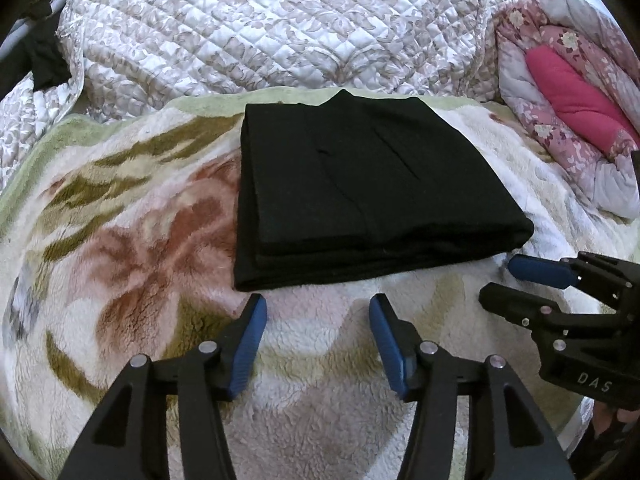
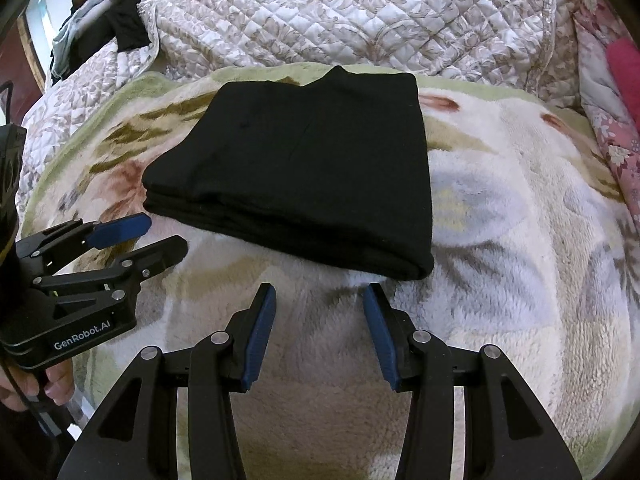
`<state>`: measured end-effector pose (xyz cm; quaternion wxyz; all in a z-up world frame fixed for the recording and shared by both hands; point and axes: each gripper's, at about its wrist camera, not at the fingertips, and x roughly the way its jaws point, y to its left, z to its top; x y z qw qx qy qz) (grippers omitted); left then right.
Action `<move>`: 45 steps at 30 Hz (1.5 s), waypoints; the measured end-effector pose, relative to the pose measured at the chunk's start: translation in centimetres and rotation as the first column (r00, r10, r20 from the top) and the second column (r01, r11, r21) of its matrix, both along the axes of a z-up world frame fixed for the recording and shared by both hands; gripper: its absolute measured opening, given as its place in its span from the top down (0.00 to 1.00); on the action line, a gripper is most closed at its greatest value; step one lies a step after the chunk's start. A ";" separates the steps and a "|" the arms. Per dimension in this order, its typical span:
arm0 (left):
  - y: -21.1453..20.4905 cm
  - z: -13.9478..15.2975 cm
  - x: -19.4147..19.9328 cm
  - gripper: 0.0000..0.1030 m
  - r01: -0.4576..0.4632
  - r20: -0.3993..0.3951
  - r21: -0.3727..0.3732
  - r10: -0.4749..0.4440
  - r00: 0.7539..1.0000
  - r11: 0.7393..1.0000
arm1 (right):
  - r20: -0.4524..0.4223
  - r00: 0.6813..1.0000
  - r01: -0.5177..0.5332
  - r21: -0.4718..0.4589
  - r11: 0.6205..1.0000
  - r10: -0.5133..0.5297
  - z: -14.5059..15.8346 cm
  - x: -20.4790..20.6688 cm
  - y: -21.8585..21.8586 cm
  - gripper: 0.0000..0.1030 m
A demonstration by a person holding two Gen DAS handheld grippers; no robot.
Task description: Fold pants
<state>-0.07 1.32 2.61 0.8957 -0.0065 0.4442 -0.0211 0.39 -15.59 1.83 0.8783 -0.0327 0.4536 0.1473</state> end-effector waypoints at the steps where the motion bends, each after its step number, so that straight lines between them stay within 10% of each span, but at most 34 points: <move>1: -0.1 0.0 0.0 0.44 0.001 0.001 0.005 -0.001 1.000 1.000 | 0.002 1.000 -0.001 -0.004 1.000 0.001 0.0 0.0 0.0 0.55; 10: -0.1 -0.4 0.3 0.28 -0.019 0.014 0.039 0.019 1.000 0.999 | 0.019 1.000 -0.004 -0.030 1.000 0.004 -0.2 0.0 0.0 0.51; 45: 0.0 -0.6 0.3 0.24 -0.025 0.005 0.040 0.024 1.000 0.999 | 0.037 0.999 -0.011 -0.057 0.998 0.013 -0.6 0.2 0.2 0.45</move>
